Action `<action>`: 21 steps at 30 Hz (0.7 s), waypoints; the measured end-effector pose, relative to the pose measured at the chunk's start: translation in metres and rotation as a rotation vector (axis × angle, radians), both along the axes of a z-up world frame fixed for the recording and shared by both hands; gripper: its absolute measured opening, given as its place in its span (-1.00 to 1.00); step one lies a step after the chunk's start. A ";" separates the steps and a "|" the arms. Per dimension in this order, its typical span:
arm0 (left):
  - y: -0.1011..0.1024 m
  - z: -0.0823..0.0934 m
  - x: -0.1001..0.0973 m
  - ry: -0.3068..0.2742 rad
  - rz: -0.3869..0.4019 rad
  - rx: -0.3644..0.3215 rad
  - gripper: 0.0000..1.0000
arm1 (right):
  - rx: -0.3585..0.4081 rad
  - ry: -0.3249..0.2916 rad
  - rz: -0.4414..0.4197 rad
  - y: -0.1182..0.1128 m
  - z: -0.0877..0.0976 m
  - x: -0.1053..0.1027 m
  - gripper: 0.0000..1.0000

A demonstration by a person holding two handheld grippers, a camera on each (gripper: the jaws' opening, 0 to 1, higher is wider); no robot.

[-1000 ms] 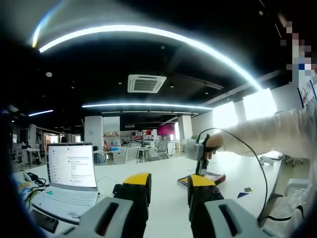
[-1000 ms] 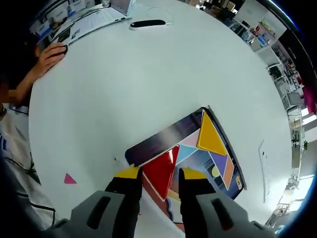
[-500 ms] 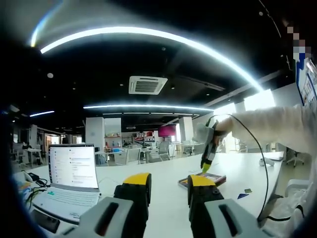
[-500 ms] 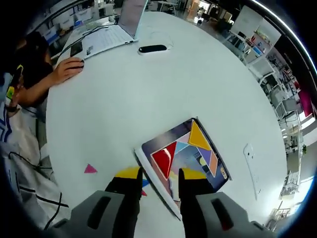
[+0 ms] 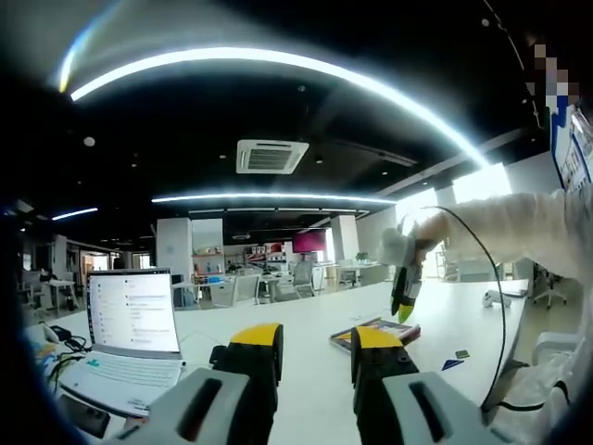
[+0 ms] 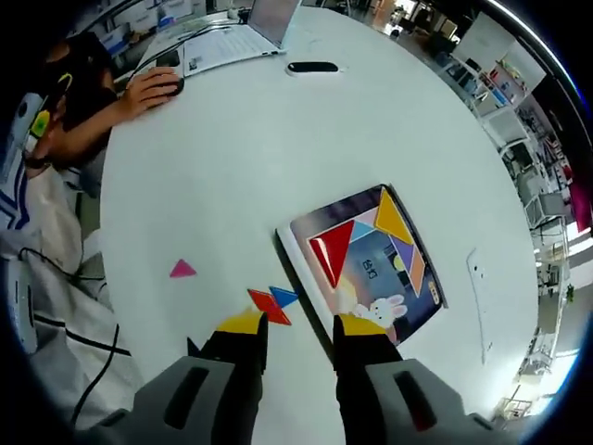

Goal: Pick up the tangram pieces one by one and place each piece onto its matching region on the pattern sheet, fitting the shapes together until the outline on the sheet is completely filled by the tangram pieces

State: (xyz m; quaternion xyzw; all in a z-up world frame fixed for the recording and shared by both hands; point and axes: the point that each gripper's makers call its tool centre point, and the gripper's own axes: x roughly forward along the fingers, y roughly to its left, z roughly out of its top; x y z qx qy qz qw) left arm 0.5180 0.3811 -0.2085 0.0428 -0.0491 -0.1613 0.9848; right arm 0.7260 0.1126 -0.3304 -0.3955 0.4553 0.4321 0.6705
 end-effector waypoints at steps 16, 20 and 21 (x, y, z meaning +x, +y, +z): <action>0.001 0.000 -0.001 0.000 0.001 -0.001 -0.38 | -0.034 0.069 0.077 0.016 -0.026 -0.021 -0.43; 0.001 0.000 -0.001 0.001 0.003 -0.001 -0.38 | -0.055 0.103 0.123 0.023 -0.039 -0.040 -0.43; 0.001 0.000 -0.001 0.002 0.002 0.000 -0.38 | -0.062 0.108 0.129 0.023 -0.042 -0.043 -0.43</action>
